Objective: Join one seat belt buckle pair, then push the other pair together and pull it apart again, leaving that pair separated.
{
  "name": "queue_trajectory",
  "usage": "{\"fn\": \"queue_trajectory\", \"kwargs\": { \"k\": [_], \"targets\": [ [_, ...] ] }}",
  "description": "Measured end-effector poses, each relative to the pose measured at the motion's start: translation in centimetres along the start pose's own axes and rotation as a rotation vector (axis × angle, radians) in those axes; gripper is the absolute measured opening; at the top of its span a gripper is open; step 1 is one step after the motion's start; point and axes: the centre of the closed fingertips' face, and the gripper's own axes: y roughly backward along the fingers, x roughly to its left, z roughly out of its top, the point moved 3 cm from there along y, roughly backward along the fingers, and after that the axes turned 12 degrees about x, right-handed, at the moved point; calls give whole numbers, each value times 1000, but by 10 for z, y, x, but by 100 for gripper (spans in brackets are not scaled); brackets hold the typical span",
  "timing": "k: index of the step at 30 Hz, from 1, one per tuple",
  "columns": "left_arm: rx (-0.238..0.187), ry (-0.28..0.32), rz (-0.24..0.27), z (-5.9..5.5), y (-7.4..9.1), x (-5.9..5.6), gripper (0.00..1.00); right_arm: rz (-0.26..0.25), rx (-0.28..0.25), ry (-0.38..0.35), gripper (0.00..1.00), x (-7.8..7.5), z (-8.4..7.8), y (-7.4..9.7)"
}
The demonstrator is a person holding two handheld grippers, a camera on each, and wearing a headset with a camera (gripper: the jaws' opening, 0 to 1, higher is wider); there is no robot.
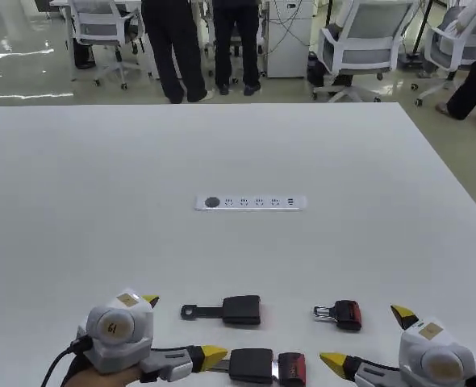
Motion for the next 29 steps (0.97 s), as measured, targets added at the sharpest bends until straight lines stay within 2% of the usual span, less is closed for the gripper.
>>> {"fn": "queue_trajectory", "kwargs": {
  "k": [4, 6, 11, 12, 13, 16, 21, 23, 29],
  "targets": [
    [-16, 11, 14, -3, 9, -6, 100, 0, -7, -9, 96, 10, 0, 11],
    [-28, 17, 19, -5, 14, -3, 100, -3, -6, -9, 96, 12, -2, 12],
    [-30, 11, 25, -14, 23, -8, 100, -8, -15, -23, 97, 17, -3, 19],
    [-31, 12, 26, -15, 26, -16, 100, -8, -17, -24, 97, 19, -4, 21],
    [-31, 9, 29, -17, 28, -17, 100, -8, -17, -23, 97, 19, -4, 21],
    [-37, 16, 35, -25, 35, -13, 100, -11, -22, -26, 97, 22, -6, 24],
    [-45, 22, 42, -28, 41, -14, 100, -19, -27, -25, 98, 25, -9, 29],
    [-54, 30, 43, -31, 45, -11, 100, -19, -28, -28, 98, 26, -10, 32],
    [-62, 30, 40, -33, 51, -18, 100, -28, -28, -36, 99, 30, -16, 39]
  ]
}}
